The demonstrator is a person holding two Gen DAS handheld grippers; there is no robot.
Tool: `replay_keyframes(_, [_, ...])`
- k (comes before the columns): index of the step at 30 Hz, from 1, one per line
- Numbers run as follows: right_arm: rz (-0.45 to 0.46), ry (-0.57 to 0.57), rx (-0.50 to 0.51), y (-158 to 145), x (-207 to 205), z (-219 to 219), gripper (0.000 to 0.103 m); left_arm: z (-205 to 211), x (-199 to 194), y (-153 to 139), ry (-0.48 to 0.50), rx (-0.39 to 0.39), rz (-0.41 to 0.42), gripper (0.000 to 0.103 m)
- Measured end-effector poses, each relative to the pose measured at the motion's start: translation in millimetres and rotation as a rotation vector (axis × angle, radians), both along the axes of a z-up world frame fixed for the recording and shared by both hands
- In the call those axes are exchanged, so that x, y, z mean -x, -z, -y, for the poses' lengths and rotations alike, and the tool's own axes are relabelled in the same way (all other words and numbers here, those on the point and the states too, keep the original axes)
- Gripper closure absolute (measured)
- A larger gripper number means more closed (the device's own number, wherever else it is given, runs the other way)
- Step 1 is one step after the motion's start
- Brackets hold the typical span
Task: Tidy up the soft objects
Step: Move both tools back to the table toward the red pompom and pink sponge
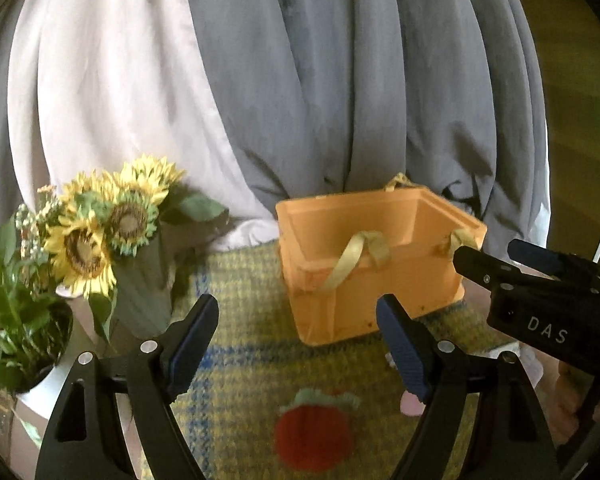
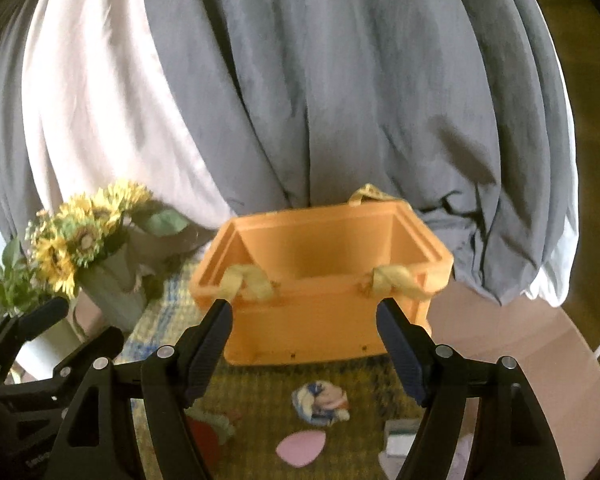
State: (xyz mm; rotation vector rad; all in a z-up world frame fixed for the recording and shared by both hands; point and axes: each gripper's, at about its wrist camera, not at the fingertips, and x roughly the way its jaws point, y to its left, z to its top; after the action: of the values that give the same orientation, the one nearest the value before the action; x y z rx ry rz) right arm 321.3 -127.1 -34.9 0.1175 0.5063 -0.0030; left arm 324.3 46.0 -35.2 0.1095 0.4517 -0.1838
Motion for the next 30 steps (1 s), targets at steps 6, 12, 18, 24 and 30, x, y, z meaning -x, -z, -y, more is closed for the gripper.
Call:
replay_keyframes(6, [-0.064, -0.021, -0.01, 22.3, 6.3, -3.1, 0.028, -0.3, 8.2, 17.6, -0.007, -0.03, -0.038, 0.022])
replay_keyframes(12, [-0.111, -0.036, -0.011, 39.1, 8.7, -6.9, 0.028, -3.6, 15.4, 38.5, -0.01, -0.038, -0.09, 0.022])
replay_keyframes(18, [-0.158, -0.054, 0.008, 57.6, 12.2, -13.5, 0.025, -6.9, 20.8, 63.0, -0.013, -0.047, -0.147, 0.022])
replay_keyframes(24, [-0.2, -0.067, 0.017, 75.1, 14.0, -19.7, 0.025, -8.4, 19.9, 83.4, 0.007, -0.056, -0.186, 0.022])
replay_keyframes(30, [-0.242, -0.065, 0.029, 93.8, 10.3, -22.4, 0.025, -6.8, 15.7, 102.4, 0.044, -0.068, -0.213, 0.022])
